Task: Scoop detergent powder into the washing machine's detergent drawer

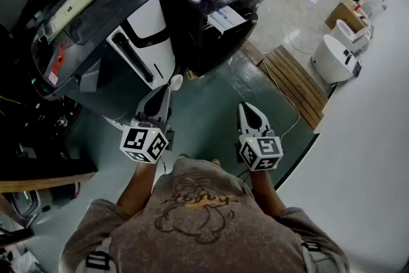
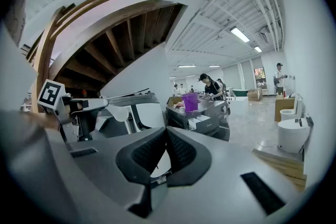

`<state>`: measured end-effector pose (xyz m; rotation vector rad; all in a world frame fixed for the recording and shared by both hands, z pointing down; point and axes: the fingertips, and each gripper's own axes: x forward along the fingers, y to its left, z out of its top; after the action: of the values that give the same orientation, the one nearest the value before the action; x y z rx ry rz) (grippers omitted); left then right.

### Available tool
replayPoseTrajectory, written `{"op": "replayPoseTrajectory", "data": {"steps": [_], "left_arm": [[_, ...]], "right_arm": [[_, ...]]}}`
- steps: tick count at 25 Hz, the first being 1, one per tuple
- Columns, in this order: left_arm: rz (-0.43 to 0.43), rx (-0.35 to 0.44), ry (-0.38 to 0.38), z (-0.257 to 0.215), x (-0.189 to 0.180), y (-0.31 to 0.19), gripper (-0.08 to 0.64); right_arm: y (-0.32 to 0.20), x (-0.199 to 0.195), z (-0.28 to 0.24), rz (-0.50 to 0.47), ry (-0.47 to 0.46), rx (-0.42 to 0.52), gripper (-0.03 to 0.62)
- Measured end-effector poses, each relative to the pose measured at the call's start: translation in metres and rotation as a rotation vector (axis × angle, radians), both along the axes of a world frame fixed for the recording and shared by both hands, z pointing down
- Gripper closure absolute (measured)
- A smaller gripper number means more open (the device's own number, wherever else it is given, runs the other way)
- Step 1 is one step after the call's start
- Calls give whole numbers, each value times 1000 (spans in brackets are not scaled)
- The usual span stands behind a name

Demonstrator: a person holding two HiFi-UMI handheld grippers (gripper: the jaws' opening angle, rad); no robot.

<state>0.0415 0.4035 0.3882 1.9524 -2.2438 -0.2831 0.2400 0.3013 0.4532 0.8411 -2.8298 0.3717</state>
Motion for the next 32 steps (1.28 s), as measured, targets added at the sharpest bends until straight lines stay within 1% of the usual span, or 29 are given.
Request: {"op": "replayPoseTrajectory", "data": {"steps": [4,9,15,20,23,26,29,32], "left_arm": [[5,11,-3,-3,-11,2,537],[33,11,-4,3,-26,5,537],[84,10,-30,10,-43,2,537],[100,35,-24,5,-58,-13,537],[107,44,-19,5,-67,-25,537],[109,54,-13,8,-79,-40,537],[110,59,-3,12,-90,-59,537],[119,54,-2,14,-98,-81,537]], "right_arm": [[5,-14,-2,-3,-9,4,592],[16,-29,3,18,-9,-1,592],[20,-41,10,97,-24,-22,592],[7,-49,5,121,-18,11,592],[-4,-58,5,138,-22,4,592],[-17,-73,7,133,-18,16,592],[-34,-88,10,128,-29,10,592],[-54,-99,10,122,-20,12,592]]}}
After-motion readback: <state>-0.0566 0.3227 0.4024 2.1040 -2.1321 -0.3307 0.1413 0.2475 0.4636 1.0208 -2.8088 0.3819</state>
